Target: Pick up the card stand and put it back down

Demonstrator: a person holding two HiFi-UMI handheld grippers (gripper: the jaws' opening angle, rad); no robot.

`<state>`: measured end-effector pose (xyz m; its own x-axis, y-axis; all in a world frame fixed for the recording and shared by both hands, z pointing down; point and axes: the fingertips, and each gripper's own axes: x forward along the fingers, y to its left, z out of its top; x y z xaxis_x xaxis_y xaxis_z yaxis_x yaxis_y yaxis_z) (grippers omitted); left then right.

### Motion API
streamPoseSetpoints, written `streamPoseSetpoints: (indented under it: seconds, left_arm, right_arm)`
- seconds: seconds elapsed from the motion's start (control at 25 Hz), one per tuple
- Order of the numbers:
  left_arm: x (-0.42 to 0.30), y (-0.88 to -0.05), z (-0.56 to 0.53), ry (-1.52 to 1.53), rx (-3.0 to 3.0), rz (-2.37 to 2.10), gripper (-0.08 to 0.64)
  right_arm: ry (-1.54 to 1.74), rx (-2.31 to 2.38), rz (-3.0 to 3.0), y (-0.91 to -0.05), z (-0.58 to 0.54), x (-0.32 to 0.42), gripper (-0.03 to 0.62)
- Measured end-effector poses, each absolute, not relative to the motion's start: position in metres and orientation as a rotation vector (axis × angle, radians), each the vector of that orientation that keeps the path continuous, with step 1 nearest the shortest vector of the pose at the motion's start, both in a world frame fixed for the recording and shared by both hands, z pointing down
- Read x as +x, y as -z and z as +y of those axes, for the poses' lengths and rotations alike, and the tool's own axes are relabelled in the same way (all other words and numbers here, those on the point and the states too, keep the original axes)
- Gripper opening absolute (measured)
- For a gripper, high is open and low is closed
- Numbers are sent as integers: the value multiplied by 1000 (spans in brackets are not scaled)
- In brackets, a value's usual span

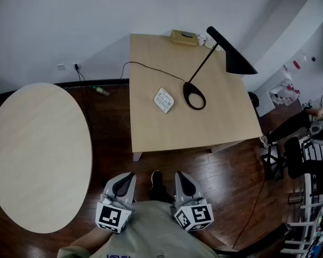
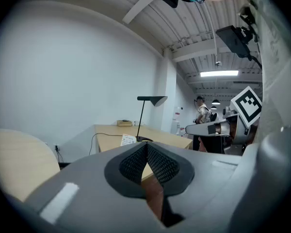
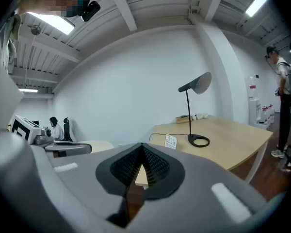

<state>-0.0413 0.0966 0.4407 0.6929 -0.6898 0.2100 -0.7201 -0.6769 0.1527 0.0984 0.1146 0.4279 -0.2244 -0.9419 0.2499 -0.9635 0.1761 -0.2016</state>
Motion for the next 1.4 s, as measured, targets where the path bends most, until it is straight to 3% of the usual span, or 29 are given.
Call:
streamPoseSetpoints:
  seconds: [0.56, 1.08, 1.2, 1.4]
  left_arm:
    - [24, -432, -53, -221, 2608, -1387, 0]
    - [82, -469, -148, -352, 2485, -1505, 0]
    - [74, -477, -159, -362, 2451, -1509, 0]
    - [60, -475, -169, -364, 2439, -1524, 0]
  right_arm:
    - [-447, 1757, -2481, -439, -58, 180, 0]
    - [-469, 1561, -2480, -519, -188, 234, 2]
    - [-528, 1553, -2443, -546, -207, 238, 60]
    - [-569, 1529, -2380, -583, -224, 233, 86]
